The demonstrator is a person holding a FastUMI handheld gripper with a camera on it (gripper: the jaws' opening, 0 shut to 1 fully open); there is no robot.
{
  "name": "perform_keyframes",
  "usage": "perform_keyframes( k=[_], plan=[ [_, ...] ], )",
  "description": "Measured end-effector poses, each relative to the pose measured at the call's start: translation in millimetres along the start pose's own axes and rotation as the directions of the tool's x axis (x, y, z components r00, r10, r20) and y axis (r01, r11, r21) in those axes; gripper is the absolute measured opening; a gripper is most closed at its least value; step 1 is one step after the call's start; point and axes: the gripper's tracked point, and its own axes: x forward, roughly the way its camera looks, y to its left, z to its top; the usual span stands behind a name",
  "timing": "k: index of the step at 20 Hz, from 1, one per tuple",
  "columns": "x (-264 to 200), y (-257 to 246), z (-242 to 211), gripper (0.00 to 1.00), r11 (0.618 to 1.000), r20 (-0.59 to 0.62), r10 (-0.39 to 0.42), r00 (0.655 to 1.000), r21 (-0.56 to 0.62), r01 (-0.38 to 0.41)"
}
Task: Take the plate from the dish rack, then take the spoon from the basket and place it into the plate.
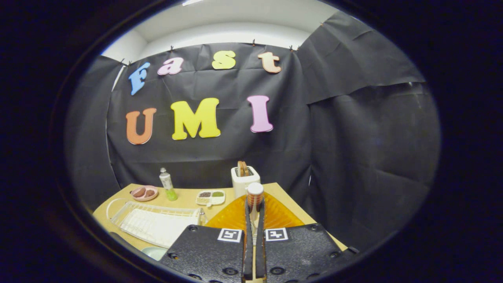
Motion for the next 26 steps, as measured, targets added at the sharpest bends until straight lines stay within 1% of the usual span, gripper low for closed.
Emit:
perform_keyframes(
  k=[3,5,11,14,18,21,26],
  plan=[
    [-29,40,-18,0.08,0.997,-0.021,0.066,0.998,-0.032,-0.067],
    [-44,64,-37,0.08,0.993,-0.051,0.110,0.993,-0.032,-0.112],
    [-66,118,-98,0.08,0.982,-0.125,0.181,0.975,-0.021,-0.185],
    [-69,141,-122,0.08,0.977,-0.146,0.201,0.969,-0.044,-0.209],
    [-69,172,-148,0.08,0.967,-0.189,0.247,0.951,-0.014,-0.254],
    [-64,192,-176,0.08,0.960,-0.252,0.263,0.931,-0.027,-0.279],
    [-58,210,-192,0.08,0.953,-0.298,0.297,0.907,0.034,-0.301]
  ],
)
